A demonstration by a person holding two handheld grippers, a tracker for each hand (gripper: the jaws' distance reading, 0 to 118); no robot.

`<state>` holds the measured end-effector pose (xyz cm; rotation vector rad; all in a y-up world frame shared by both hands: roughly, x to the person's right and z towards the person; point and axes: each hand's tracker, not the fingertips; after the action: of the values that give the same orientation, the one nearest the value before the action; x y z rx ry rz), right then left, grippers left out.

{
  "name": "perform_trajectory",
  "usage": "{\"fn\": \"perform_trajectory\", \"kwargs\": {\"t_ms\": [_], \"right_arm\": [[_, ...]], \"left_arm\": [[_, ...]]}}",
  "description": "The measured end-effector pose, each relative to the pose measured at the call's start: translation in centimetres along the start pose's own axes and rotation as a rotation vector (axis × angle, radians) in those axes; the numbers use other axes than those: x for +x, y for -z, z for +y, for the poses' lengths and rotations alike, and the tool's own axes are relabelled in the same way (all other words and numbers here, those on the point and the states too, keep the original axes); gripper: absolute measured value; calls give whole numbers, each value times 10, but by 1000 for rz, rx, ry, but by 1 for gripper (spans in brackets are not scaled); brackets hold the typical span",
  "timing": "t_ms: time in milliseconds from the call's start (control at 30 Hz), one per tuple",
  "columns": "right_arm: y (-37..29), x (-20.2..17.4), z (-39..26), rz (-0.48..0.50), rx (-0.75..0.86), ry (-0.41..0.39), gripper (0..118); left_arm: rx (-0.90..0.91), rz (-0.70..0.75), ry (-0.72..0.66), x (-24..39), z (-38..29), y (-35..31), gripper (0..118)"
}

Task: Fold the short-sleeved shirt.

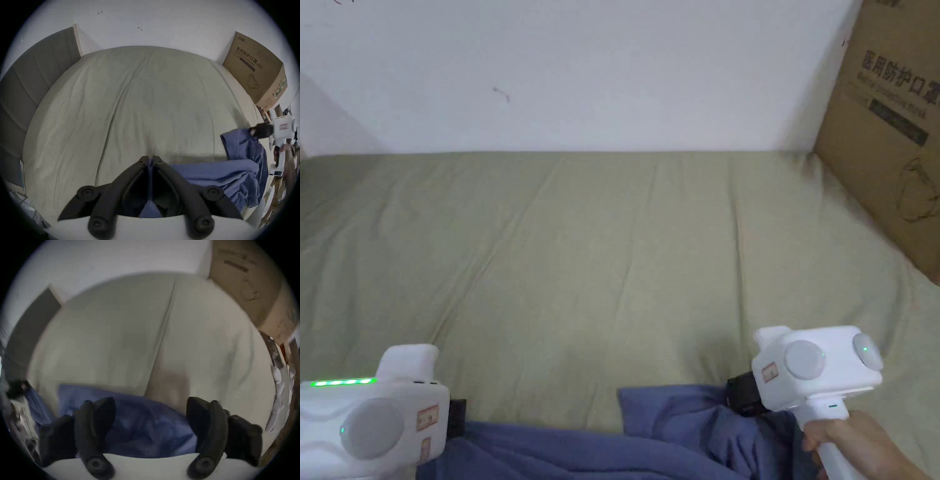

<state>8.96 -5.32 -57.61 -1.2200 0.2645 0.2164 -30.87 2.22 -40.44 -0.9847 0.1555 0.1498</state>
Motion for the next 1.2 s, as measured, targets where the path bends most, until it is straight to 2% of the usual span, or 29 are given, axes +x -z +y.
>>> {"fn": "perform_trajectory", "kwargs": {"t_ms": [33, 67, 100, 133, 167, 200, 233, 333, 367, 433, 533, 600, 733, 833, 933, 1100, 1200], "right_arm": [[-15, 1, 1, 13, 93, 1, 83], [-22, 6, 7, 27, 34, 33, 82], [-29, 9, 8, 44, 40, 46, 78], [-32, 12, 8, 41, 55, 35, 63], [-34, 12, 8, 31, 54, 31, 27], [-34, 14, 7, -42, 68, 39, 3], [-36, 17, 5, 28, 53, 75, 3], [-58, 25, 1, 41, 108, 149, 3], [-69, 30, 1, 75, 127, 178, 3], [-99, 40, 1, 90, 179, 196, 3], [-155, 60, -1, 40, 288, 212, 3], [-188, 74, -4, 41, 356, 230, 3], [-265, 89, -26, -18, 470, 227, 3], [-310, 99, -41, -21, 544, 262, 3], [-341, 105, -48, 42, 596, 307, 3], [-372, 93, -25, -28, 631, 266, 3], [-391, 92, 4, -33, 682, 293, 3]], "left_arm": [[-7, 2, 1, -1, 0, -1, 3], [-8, 1, 1, -1, -1, -1, 3], [-6, 0, -2, -2, 0, -3, 3], [-4, -3, -5, -4, 1, -6, 3], [1, -3, -9, -5, 2, -8, 3], [6, 4, -13, -4, 3, -14, 3], [11, 14, -16, -4, 4, -19, 3], [37, 17, -11, -6, 6, -40, 3], [45, 16, -6, -6, 7, -48, 3], [76, 36, 15, -7, 12, -65, 3], [139, 61, 11, -12, 20, -99, 3], [173, 60, -1, -17, 23, -120, 3], [240, 111, 19, -22, 24, -161, 3], [272, 109, 24, -24, 24, -189, 3], [318, 111, 31, -22, 31, -215, 3], [416, 143, 43, -12, 72, -252, 3], [478, 160, 39, -7, 111, -271, 3]]}}
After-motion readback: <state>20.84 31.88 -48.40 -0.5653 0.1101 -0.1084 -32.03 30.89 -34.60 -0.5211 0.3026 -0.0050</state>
